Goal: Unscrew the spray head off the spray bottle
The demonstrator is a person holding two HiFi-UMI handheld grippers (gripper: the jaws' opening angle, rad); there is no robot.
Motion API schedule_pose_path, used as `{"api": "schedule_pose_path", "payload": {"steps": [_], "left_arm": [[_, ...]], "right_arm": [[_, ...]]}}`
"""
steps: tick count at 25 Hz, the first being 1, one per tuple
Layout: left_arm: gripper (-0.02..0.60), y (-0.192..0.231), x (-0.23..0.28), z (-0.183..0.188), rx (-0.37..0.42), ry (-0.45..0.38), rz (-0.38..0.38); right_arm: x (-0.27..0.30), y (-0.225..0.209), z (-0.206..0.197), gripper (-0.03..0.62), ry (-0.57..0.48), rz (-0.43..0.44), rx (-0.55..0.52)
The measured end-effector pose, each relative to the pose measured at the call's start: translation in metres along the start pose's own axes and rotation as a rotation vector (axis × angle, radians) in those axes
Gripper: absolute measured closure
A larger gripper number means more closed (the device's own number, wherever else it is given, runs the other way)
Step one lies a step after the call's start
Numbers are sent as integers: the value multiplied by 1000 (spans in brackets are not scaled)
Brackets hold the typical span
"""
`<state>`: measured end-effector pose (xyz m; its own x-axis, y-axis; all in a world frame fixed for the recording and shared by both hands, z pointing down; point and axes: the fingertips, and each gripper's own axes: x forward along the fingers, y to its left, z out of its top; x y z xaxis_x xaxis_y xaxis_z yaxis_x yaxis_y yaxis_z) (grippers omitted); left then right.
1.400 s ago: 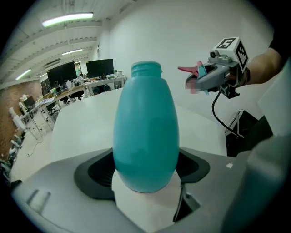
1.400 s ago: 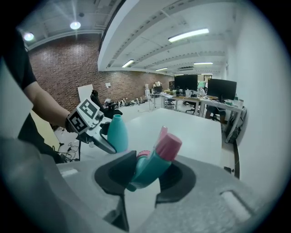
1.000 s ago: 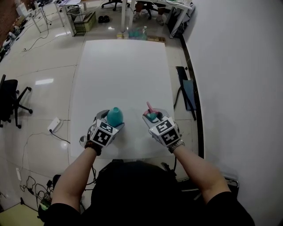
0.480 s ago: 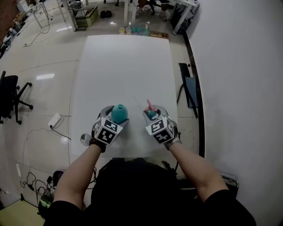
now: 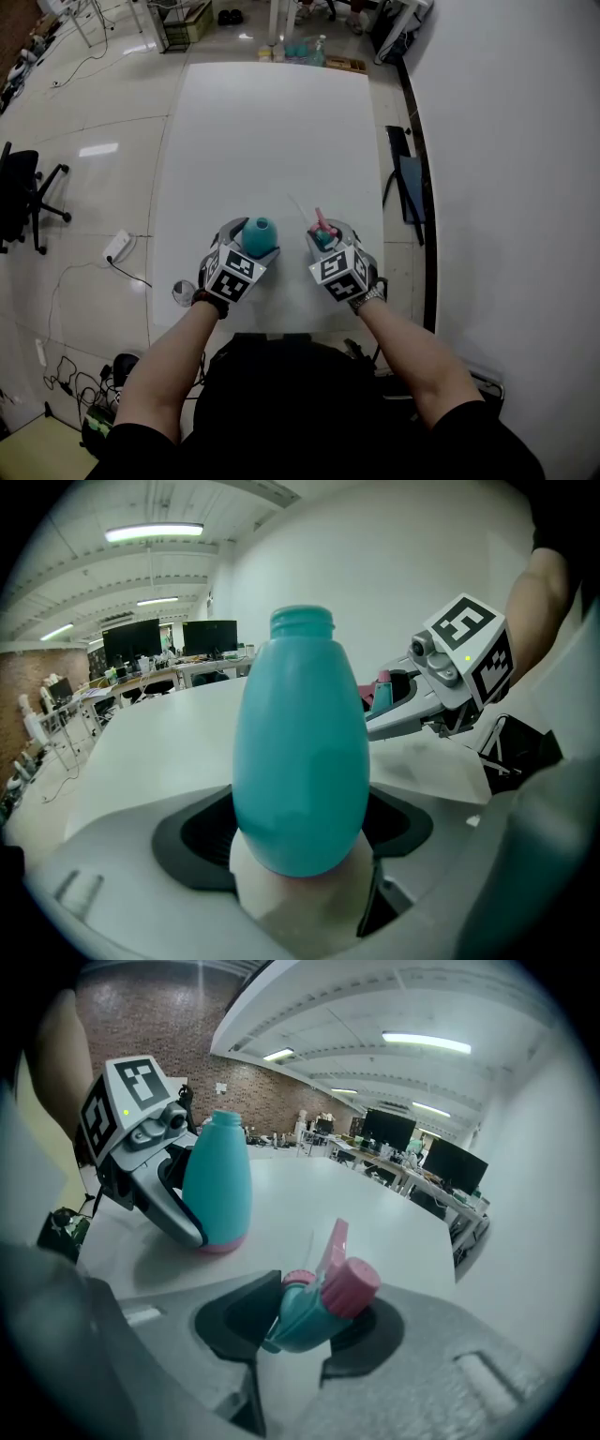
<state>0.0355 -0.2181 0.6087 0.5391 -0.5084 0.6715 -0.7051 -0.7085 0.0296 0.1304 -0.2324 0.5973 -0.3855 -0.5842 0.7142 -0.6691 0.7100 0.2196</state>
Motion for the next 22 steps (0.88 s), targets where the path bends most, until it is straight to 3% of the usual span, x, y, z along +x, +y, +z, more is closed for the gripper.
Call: {"api": "schedule_pose_path", "payload": {"steps": [18,22], "left_arm": [[153,-4,8,-2,11,-26,-41],[149,-6,8,-3,21,-21,-46]], "right_arm": [[18,17,-3,470,35,79,38],[18,21,-6,441,42,92,32]]}}
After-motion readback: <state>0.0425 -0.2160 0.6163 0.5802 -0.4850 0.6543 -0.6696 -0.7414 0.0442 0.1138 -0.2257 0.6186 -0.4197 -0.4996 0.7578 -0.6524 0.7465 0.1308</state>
